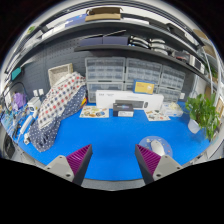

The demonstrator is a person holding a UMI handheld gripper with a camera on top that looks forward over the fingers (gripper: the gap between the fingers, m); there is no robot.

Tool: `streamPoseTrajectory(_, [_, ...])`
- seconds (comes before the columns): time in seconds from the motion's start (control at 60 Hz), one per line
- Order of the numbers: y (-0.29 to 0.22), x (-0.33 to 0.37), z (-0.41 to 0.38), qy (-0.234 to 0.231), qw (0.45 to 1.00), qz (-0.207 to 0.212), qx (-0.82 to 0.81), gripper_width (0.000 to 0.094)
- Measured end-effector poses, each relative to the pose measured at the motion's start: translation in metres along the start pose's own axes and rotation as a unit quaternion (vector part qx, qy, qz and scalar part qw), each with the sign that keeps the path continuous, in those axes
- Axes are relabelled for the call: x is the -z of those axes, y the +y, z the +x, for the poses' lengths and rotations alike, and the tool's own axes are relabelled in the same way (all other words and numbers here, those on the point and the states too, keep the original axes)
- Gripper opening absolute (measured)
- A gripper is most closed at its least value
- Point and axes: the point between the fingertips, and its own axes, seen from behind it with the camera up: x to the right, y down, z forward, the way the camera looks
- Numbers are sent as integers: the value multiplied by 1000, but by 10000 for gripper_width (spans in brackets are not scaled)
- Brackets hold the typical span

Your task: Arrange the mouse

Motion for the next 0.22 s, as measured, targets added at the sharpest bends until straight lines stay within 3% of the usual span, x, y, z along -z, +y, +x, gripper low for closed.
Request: streamPoseTrajectory(0.217, [0, 15, -17, -10, 1000, 10, 1, 876])
